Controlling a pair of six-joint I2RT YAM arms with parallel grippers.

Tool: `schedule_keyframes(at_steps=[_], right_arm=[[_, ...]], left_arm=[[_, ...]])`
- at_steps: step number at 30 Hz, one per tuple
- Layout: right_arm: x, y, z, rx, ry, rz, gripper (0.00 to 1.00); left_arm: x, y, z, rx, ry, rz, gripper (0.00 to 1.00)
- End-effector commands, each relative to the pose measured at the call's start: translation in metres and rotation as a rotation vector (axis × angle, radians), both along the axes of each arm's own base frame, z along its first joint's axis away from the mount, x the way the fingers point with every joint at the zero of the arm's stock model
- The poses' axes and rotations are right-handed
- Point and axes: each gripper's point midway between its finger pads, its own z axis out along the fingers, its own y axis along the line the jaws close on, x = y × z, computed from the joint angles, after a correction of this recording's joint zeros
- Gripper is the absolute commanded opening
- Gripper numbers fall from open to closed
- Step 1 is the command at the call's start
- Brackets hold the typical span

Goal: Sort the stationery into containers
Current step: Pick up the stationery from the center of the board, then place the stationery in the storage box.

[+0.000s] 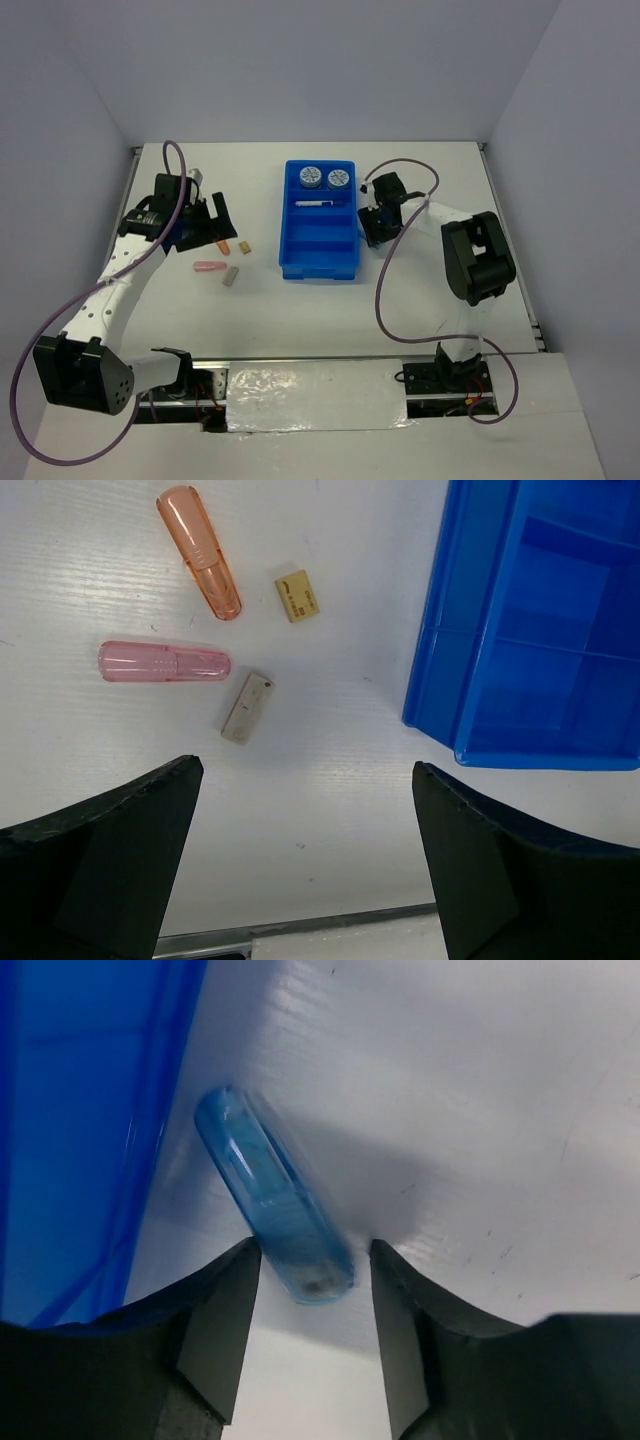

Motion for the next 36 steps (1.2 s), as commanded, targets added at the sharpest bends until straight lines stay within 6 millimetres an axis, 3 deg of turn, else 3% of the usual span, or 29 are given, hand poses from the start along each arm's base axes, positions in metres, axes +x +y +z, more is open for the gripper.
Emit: schedule_keyframes(at_steps=[1,5,7,8,12,13,14,15,17,18,21,24,26,27,29,31,36], right_arm=[[0.014,0.005,0.001,-0.02,-0.027,-0.005,0.53],[0.019,-0.009,-0.004,-0.071,0.017,-0.082,0.31],[0.022,-0.014,-0.002,-0.083,0.019,-0.12,0.29],[0.023,-0.019,-0.002,-0.083,0.021,-0.137,0.22],[0.022,-0.03,0.012,0.005,-0.003,-0.31,0.19],[0.018,-0.025,0.029,0.06,-0.043,-0.298,0.19],[0.026,-0.019,0.046,0.099,-0.116,-0.288,0.19],[0.026,-0.01,0.074,0.156,-0.18,-0.258,0.2],[0.031,-0.004,0.102,0.198,-0.255,-0.216,0.2],[0.033,0.003,0.129,0.244,-0.312,-0.182,0.2],[0.031,0.025,0.174,0.31,-0.411,-0.042,0.21],[0.022,0.066,0.196,0.331,-0.455,0.22,0.22],[0.008,0.078,0.181,0.272,-0.354,0.346,0.23],[0.016,0.093,0.179,0.254,-0.326,0.393,0.22],[0.013,0.098,0.155,0.194,-0.234,0.448,0.22],[0.015,0.111,0.158,0.172,-0.243,0.487,0.23],[0.019,0.122,0.136,0.119,-0.204,0.468,0.26]], left_arm=[[0.004,0.002,0.004,0.01,-0.039,-0.014,0.99],[0.004,0.006,0.003,0.027,-0.029,0.011,0.99],[0.004,0.009,0.004,0.032,-0.024,0.029,0.99],[0.004,0.01,0.004,0.034,-0.023,0.034,0.99],[0.002,0.015,0.005,0.051,-0.02,0.061,0.99],[0.002,0.016,0.006,0.052,-0.026,0.068,0.99],[0.001,0.017,0.006,0.053,-0.028,0.073,0.99],[0.001,0.018,0.008,0.053,-0.037,0.078,0.99],[0.0,0.02,0.007,0.057,-0.039,0.093,0.99],[0.0,0.021,0.006,0.054,-0.038,0.106,0.99],[-0.001,0.027,0.002,0.05,-0.022,0.153,0.99],[-0.001,0.027,0.001,0.034,-0.017,0.158,0.99],[-0.001,0.025,0.002,0.031,-0.018,0.152,0.99],[-0.001,0.026,0.002,0.034,-0.019,0.15,0.99],[0.001,0.027,0.002,0.039,-0.019,0.149,0.99],[0.003,0.034,0.005,0.074,-0.026,0.154,0.99],[0.006,0.06,-0.004,0.141,0.058,0.225,0.99]])
